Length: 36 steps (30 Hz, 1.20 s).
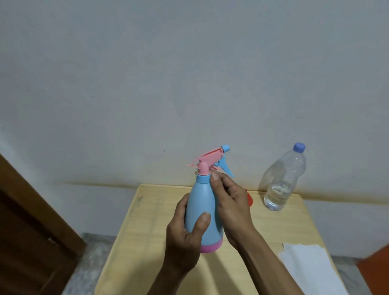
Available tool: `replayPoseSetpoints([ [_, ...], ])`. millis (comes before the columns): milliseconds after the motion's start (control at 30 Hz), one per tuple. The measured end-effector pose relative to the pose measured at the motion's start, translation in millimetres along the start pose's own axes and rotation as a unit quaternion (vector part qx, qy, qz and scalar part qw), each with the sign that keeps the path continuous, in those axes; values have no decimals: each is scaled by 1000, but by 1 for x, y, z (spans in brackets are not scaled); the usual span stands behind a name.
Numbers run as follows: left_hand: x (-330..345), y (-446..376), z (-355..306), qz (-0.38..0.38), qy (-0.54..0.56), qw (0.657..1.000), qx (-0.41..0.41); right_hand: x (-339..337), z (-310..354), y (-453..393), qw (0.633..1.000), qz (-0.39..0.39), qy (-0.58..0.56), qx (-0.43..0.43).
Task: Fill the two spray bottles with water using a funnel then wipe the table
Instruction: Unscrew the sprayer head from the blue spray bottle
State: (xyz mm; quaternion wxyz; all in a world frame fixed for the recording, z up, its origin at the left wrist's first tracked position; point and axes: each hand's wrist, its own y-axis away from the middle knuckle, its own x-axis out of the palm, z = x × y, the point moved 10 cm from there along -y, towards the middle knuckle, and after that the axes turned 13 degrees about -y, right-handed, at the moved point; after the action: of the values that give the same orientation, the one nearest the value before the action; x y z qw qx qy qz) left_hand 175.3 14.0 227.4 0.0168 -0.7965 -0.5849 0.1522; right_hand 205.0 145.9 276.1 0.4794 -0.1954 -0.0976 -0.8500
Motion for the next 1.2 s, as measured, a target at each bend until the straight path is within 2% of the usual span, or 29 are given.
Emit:
replayPoseSetpoints([
  [133, -8, 1, 0, 9, -5, 1000, 17, 11, -2, 5, 999, 12, 33, 5],
  [333, -18, 1, 2, 12, -23, 999, 33, 6, 2, 9, 997, -48, 29, -57],
  [500, -22, -5, 2, 3, -59, 997, 53, 15, 13, 8, 989, -40, 101, -101],
  [667, -20, -15, 6, -17, -85, 995, 57, 22, 20, -4, 966, -32, 211, -148],
  [867, -12, -26, 15, -9, -84, 996, 38, 13, 15, -21, 977, -31, 178, -117],
  [1200, -5, -35, 34, 6, -84, 996, 9, 0, 16, -41, 964, -29, 246, -95],
])
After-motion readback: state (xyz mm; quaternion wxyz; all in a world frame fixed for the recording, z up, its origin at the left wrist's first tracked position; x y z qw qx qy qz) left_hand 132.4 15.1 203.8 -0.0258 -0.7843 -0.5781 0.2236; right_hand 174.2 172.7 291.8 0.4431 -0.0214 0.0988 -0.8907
